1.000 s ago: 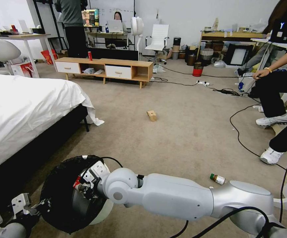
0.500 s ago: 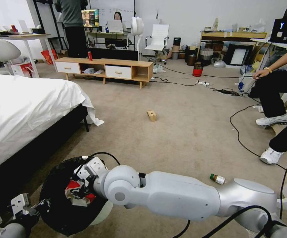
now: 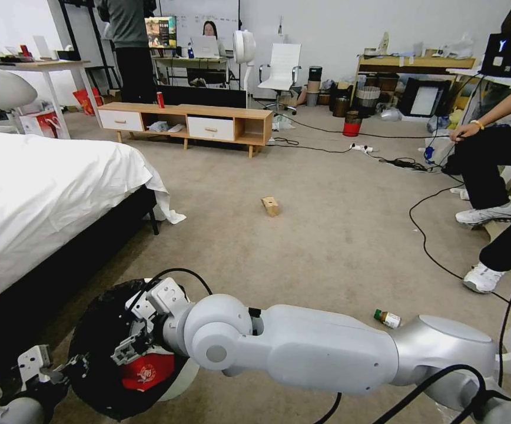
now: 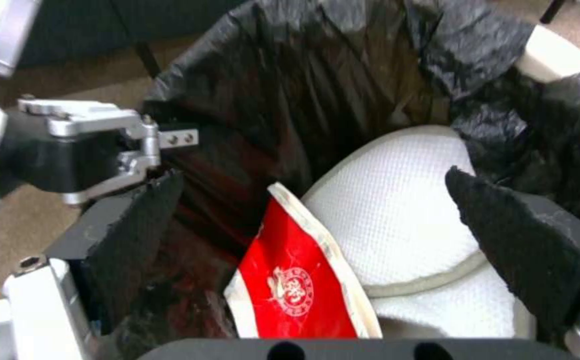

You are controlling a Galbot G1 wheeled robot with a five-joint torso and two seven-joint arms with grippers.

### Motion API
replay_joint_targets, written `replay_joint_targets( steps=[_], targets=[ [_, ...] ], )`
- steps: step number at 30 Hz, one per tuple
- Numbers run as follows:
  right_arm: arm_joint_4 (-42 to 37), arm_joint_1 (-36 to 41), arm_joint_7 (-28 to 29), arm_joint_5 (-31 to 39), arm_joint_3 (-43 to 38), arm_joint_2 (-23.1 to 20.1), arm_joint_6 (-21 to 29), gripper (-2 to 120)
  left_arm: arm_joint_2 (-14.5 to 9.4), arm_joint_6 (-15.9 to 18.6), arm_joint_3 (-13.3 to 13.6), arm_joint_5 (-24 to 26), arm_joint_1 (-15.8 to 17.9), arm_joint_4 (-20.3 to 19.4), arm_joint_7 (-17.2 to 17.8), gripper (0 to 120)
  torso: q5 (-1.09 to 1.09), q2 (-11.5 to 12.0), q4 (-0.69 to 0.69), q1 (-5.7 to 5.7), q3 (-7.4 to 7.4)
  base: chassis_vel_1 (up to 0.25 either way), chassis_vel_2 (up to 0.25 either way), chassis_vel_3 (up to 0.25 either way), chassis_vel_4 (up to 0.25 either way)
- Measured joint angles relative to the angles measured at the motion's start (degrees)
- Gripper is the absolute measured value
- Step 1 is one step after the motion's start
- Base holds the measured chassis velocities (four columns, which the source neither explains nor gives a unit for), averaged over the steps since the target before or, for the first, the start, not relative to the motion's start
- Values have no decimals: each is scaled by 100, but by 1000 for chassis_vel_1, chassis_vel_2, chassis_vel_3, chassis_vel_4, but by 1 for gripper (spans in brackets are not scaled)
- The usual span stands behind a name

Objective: Pick up the trash bin and place the garbage on the floor into it.

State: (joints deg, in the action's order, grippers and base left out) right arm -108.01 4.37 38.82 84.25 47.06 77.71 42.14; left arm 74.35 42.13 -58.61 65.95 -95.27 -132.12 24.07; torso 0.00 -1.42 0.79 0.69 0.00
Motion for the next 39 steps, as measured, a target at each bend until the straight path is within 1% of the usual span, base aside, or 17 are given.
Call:
replay_joint_targets(
  steps=[10,15,20,21,23,24,26,27,28,29,31,32,34,35,37,38,39],
  targets=[
    [-224,-74,66,44,-202,-61,0,100,15,0,-3,-11,30,62,2,2,0,0,0,0,0,0,0,0,0],
    [-430,-150,87,103,-388,-192,0,100,-15,0,-22,-14,32,98,2,2,0,0,0,0,0,0,0,0,0],
    [-838,-133,57,175,-929,-567,-3,100,-32,0,-33,-21,33,111,2,2,0,0,-1,0,0,0,0,0,0],
    [-838,-133,57,175,-929,-567,-3,100,-32,0,-33,-21,33,111,2,2,0,0,-1,0,0,0,0,0,0],
    [-1148,76,-252,-45,-1426,-1110,-338,100,-30,0,-42,-21,37,110,0,2,1,0,-1,0,0,0,0,0,0],
    [-1148,76,-252,-45,-1426,-1110,-338,100,-30,0,-42,-21,37,110,0,2,1,0,-1,0,0,0,0,0,0],
    [-1368,419,-586,-428,-2014,-1704,-856,100,-16,0,-50,-23,27,100,1,2,2,0,2,0,0,0,0,0,0],
    [-1368,419,-586,-428,-2014,-1704,-856,100,-16,0,-50,-23,27,100,1,2,2,0,2,0,0,0,0,0,0],
    [-1485,714,-847,-710,-2423,-2011,-1234,100,-7,0,-49,-27,12,84,-1,2,3,-1,2,0,0,0,0,0,0],
    [-1485,714,-847,-710,-2423,-2011,-1234,100,-7,0,-49,-27,12,84,-1,2,3,-1,2,0,0,0,0,0,0],
    [-1636,1313,-1247,-1120,-3137,-2371,-1839,100,0,0,-59,-42,-22,61,-5,2,2,-1,1,0,0,0,0,0,0],
    [-1636,1313,-1247,-1120,-3137,-2371,-1839,100,0,0,-59,-42,-22,61,-5,2,2,-1,1,0,0,0,0,0,0],
    [-1685,1917,-1693,-1542,-3742,-2596,-2422,100,14,0,-68,-62,-56,40,-14,2,3,-1,0,0,0,0,0,0,0],
    [-1685,1917,-1693,-1542,-3742,-2596,-2422,100,14,0,-68,-62,-56,40,-14,2,3,-1,0,0,0,0,0,0,0],
    [-1724,2513,-2176,-1999,-4406,-2792,-2995,100,49,0,-75,-88,-73,16,-23,2,3,-1,2,0,0,0,0,0,0],
    [-1724,2513,-2176,-1999,-4406,-2792,-2995,100,49,0,-75,-88,-73,16,-23,2,3,-1,2,0,0,0,0,0,0],
    [-1768,2926,-2425,-2305,-4945,-2885,-3358,100,74,0,-79,-120,-74,5,-29,2,3,-1,1,0,0,0,0,0,0]
  ],
)
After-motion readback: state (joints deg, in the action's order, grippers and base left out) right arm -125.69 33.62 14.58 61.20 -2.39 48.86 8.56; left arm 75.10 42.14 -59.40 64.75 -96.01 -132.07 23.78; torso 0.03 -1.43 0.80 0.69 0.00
